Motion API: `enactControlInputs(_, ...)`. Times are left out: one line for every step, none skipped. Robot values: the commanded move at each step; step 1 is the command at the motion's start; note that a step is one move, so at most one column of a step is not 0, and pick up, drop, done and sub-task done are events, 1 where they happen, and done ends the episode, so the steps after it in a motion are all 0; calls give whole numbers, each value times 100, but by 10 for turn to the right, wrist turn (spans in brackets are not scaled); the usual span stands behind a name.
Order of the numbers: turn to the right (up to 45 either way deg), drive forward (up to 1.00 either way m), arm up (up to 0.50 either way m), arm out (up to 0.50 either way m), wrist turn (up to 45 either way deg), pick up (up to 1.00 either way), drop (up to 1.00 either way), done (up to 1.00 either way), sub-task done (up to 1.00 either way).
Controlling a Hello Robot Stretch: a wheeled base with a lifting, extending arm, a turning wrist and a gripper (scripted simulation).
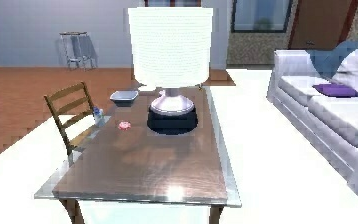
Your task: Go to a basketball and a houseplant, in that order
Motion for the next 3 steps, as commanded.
enactControlInputs(0,5,0,0,0,0,0,0,0)
enactControlInputs(-450,0,0,0,0,0,0,0,0)
enactControlInputs(-390,0,0,0,0,0,0,0,0)
